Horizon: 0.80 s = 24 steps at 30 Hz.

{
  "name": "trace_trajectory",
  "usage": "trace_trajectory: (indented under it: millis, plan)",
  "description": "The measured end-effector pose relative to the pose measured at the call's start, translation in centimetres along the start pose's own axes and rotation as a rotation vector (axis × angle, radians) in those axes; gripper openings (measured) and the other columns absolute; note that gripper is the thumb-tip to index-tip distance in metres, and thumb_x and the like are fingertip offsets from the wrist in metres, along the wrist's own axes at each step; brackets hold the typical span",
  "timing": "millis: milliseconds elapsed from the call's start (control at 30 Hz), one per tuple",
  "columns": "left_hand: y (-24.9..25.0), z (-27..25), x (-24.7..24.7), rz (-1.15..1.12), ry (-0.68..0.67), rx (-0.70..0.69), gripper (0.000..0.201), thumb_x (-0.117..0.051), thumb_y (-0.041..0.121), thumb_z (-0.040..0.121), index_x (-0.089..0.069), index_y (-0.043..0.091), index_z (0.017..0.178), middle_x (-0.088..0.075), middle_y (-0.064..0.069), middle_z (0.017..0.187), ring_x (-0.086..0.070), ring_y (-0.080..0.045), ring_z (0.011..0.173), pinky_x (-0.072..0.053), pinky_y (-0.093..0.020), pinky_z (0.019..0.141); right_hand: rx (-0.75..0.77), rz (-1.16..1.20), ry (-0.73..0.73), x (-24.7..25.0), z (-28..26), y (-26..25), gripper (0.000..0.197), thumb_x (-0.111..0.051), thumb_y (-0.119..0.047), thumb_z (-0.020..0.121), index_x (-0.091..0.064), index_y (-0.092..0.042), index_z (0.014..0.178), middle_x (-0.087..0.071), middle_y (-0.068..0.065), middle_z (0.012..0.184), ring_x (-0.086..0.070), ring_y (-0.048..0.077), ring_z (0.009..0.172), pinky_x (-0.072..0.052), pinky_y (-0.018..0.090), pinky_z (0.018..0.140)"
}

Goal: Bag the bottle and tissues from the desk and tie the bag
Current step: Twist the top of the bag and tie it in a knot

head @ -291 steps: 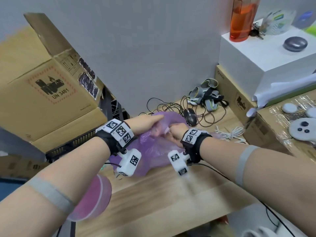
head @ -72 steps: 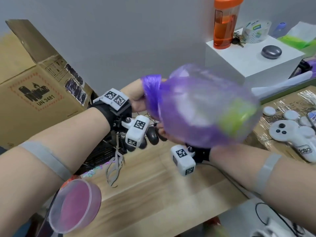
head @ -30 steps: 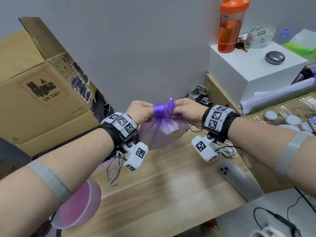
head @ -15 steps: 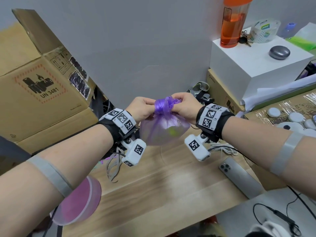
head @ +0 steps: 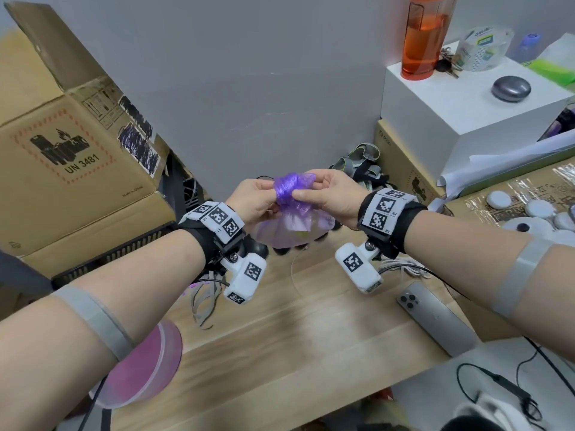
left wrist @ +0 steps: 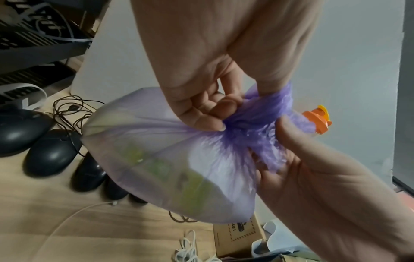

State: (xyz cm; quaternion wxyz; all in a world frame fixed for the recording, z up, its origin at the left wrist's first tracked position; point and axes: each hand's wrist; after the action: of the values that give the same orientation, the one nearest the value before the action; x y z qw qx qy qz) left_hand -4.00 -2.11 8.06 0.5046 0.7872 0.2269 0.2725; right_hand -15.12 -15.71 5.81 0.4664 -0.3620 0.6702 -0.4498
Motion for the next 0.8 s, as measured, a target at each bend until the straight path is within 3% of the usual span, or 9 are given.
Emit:
trace_trajectory:
  millis: [67,167,267,333,367,500,567,667,800]
  plan:
    - [-0.2,-0.1,0.1,0.019,-0.042,-0.008,0.022,-0.072,0.010,0.086,-0.071,0.014,0.065,-0.041,0.004,0.044,-0.039,-0.009,0.046,-0.044,-0.020,0.052,-0.018,-0.015,0.070,-0.2,0.3,0.2,0.030,-0.061,0.007,0.087,-0.060,0.012,0.116,-0.064,0.025,0.105,-0.060,0.030,0.096,-0.053,0.039,0.092]
    - [-0.2,-0.2,0.2,0.029,-0.069,-0.022,0.009,-0.072,0.011,0.079,-0.076,0.006,0.085,-0.042,0.003,0.047,-0.037,-0.010,0.047,-0.041,-0.021,0.053,-0.034,-0.103,0.158,-0.5,0.7,0.3,0.020,-0.074,-0.004,0.070,-0.074,-0.007,0.089,-0.068,0.019,0.091,-0.062,0.027,0.088,-0.052,0.047,0.094]
    - [-0.4,-0.1,0.2,0.084,-0.032,-0.026,0.026,-0.071,0.013,0.077,-0.076,-0.001,0.099,-0.045,-0.004,0.058,-0.039,-0.011,0.050,-0.041,-0.021,0.053,-0.035,-0.223,0.345,-0.6,1.1,0.6,0.017,-0.078,-0.005,0.063,-0.067,-0.017,0.069,-0.067,0.008,0.068,-0.063,0.021,0.066,-0.058,0.045,0.078]
    - [-0.3,-0.2,0.1,0.071,-0.031,-0.014,0.021,-0.072,0.011,0.078,-0.077,0.001,0.096,-0.043,-0.002,0.054,-0.037,-0.010,0.049,-0.039,-0.021,0.053,-0.007,-0.251,0.423,-0.7,1.2,0.9,0.023,-0.073,0.003,0.066,-0.060,-0.016,0.063,-0.061,0.007,0.058,-0.056,0.018,0.052,-0.054,0.038,0.060]
    - [-0.2,-0.2,0.0,0.060,-0.039,0.001,0.017,-0.072,0.011,0.080,-0.076,0.001,0.093,-0.042,0.000,0.053,-0.035,-0.010,0.049,-0.038,-0.022,0.052,0.011,-0.265,0.417,-0.8,1.1,0.9,0.025,-0.072,0.005,0.068,-0.060,-0.016,0.062,-0.060,0.007,0.058,-0.055,0.017,0.052,-0.052,0.033,0.059]
    - [-0.3,-0.2,0.1,-0.003,-0.021,0.069,0.015,-0.074,0.021,0.076,-0.066,0.011,0.067,-0.039,0.000,0.056,-0.032,-0.012,0.049,-0.033,-0.022,0.049,0.025,-0.111,0.190,-0.8,0.8,0.5,0.027,-0.068,0.014,0.074,-0.070,-0.010,0.085,-0.070,0.014,0.082,-0.065,0.020,0.077,-0.057,0.033,0.082]
    - [-0.5,0.0,0.2,-0.048,-0.006,0.087,0.022,-0.073,0.020,0.075,-0.056,0.014,0.062,-0.038,0.003,0.051,-0.029,-0.012,0.047,-0.027,-0.023,0.048,0.016,-0.099,0.082,-0.6,0.9,0.2,0.040,-0.055,0.025,0.076,-0.063,-0.008,0.098,-0.069,0.015,0.087,-0.065,0.020,0.078,-0.056,0.030,0.079]
    - [-1.0,0.0,-0.1,-0.016,0.006,0.103,0.029,-0.067,0.013,0.085,-0.051,0.015,0.060,-0.038,0.002,0.049,-0.029,-0.012,0.045,-0.025,-0.021,0.045,0.019,-0.216,-0.032,-0.8,0.7,0.0,0.049,-0.045,0.029,0.072,-0.049,-0.012,0.099,-0.067,0.018,0.087,-0.062,0.022,0.072,-0.051,0.034,0.072]
    - [-0.9,-0.1,-0.9,-0.035,-0.020,0.149,0.032,-0.057,0.012,0.093,-0.047,0.016,0.063,-0.040,0.002,0.049,-0.034,-0.011,0.043,-0.025,-0.020,0.044,0.040,-0.257,0.068,-1.7,0.9,0.8,0.046,-0.045,0.024,0.072,-0.047,-0.016,0.096,-0.068,0.023,0.090,-0.059,0.025,0.075,-0.047,0.041,0.077]
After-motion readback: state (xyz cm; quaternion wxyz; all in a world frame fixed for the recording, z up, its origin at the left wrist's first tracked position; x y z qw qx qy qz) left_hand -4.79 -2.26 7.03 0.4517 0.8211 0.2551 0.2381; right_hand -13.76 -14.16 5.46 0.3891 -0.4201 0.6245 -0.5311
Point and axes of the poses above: each hand's wrist, its own z-axis towards the middle knuckle, its own x-axis out of the back of the hand, y = z × x
